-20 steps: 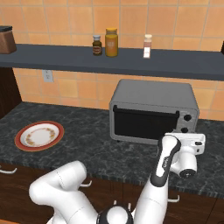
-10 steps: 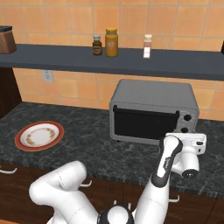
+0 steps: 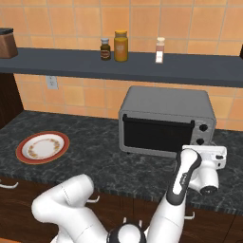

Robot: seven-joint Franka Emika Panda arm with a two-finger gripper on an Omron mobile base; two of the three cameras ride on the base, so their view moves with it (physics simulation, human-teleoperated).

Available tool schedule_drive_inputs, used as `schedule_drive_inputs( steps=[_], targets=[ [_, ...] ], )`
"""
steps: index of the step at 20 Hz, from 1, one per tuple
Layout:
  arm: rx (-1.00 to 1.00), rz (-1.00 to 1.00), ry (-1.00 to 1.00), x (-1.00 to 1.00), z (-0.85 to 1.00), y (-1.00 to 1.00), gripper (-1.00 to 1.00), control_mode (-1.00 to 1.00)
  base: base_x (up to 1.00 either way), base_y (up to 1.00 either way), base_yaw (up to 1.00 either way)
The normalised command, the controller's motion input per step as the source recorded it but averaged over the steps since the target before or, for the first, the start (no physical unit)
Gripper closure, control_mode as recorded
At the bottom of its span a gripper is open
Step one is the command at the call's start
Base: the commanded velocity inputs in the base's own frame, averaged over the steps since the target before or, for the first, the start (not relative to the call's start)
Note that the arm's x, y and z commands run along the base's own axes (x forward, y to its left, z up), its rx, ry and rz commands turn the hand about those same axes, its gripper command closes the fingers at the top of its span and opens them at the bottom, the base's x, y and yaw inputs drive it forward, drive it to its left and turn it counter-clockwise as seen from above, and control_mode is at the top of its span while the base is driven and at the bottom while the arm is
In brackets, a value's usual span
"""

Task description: Pick up the kebab skewer and baguette bread, and place them inside the toaster oven. Close the toaster oven door and start by setting the timer.

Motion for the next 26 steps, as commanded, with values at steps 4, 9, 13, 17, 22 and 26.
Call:
schedule_drive_inputs(
  steps=[4, 9, 13, 17, 22, 26],
  targets=[
    [0.00, -0.01, -0.02, -0.01, -0.01, 0.26, -1.00, -1.00, 0.00, 0.00, 0.00],
    [0.00, -0.02, -0.02, 0.00, 0.00, 0.14, -1.00, -1.00, 0.00, 0.00, 0.00],
    [0.00, -0.02, -0.01, 0.00, 0.00, -0.05, -1.00, -1.00, 0.00, 0.00, 0.00],
    [0.00, -0.02, 0.00, 0.00, 0.00, -0.11, 1.00, -1.00, 0.00, 0.00, 0.00],
    [0.00, 0.00, -0.02, 0.00, 0.00, -0.14, 1.00, -1.00, 0.00, 0.00, 0.00],
    [-0.01, 0.00, -0.07, 0.00, 0.00, -0.02, 1.00, -1.00, 0.00, 0.00, 0.00]
  ],
)
